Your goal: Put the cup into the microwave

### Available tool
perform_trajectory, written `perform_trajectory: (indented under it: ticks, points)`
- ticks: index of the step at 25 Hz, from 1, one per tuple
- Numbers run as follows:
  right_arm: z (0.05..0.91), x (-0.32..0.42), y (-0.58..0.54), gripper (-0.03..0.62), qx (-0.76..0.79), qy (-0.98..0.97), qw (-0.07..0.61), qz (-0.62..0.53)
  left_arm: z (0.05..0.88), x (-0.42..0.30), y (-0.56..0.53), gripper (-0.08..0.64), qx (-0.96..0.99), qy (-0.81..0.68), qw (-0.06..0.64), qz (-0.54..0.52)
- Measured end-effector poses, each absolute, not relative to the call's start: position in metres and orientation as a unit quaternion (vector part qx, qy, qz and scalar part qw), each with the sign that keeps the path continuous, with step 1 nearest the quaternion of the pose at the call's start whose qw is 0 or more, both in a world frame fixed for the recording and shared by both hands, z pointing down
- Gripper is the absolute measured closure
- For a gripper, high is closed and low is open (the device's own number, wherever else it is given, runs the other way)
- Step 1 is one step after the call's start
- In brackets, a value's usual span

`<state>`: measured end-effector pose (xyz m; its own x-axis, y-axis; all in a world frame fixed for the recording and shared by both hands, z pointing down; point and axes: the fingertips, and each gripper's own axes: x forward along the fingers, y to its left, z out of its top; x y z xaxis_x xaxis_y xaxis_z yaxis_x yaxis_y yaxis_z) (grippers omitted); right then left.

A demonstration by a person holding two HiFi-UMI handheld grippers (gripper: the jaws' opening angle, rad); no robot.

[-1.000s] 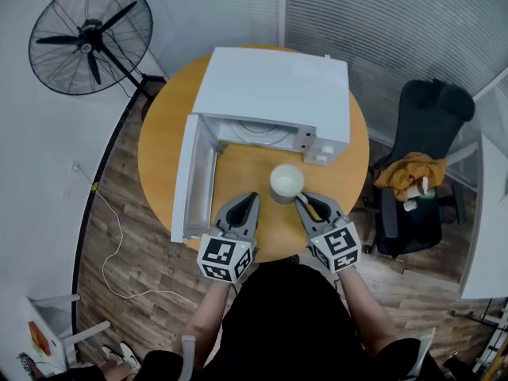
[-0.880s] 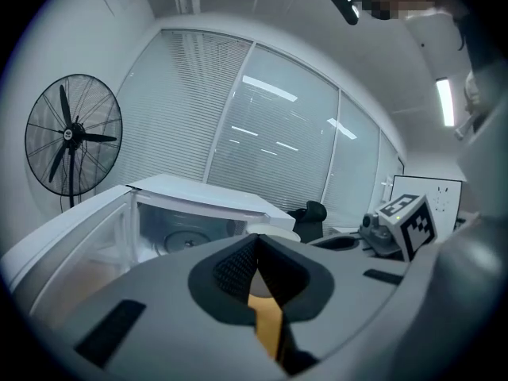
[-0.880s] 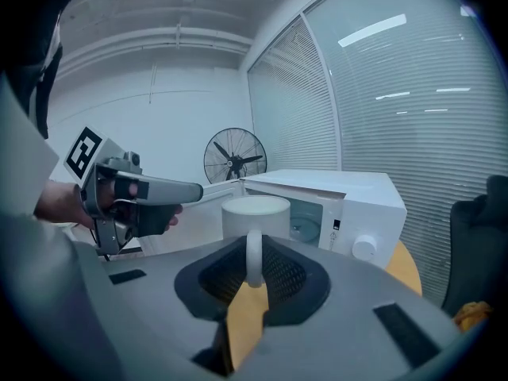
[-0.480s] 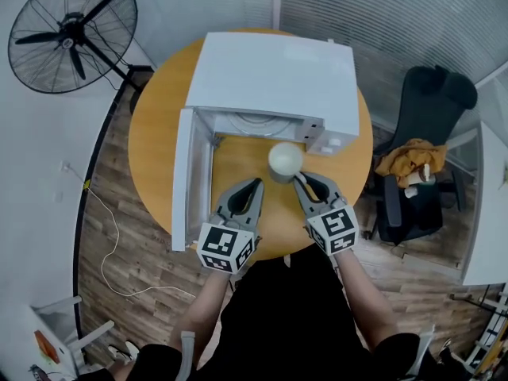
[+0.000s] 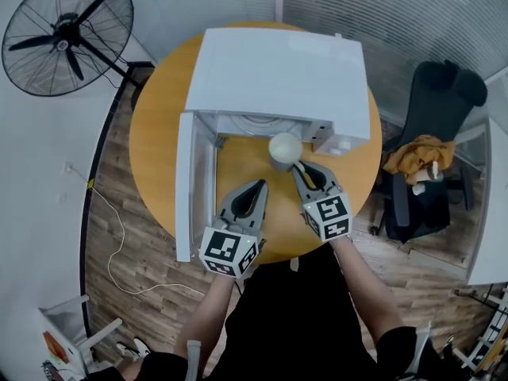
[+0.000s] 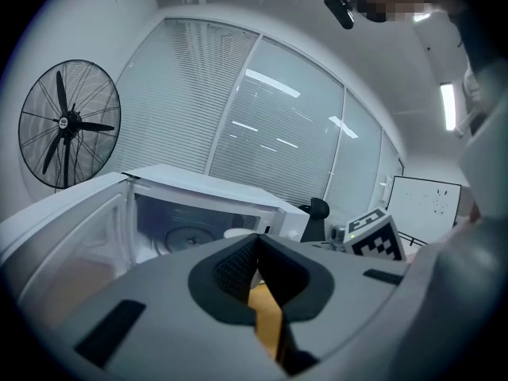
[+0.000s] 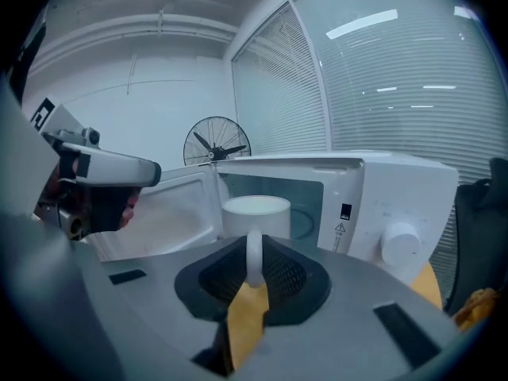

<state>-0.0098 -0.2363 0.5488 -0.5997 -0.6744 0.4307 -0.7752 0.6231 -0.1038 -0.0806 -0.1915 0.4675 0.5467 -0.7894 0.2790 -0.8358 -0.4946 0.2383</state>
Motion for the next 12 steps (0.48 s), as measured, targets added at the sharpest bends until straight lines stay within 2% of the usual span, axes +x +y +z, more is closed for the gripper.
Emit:
perform_trajectory:
  ticks: [12]
  points:
    - [0.59, -0.032, -0.29, 0.549, 0.439, -0.866, 0.173, 0.165, 0.48, -0.091, -0.203, 0.565, 0.859, -0.471, 0.184, 0.078]
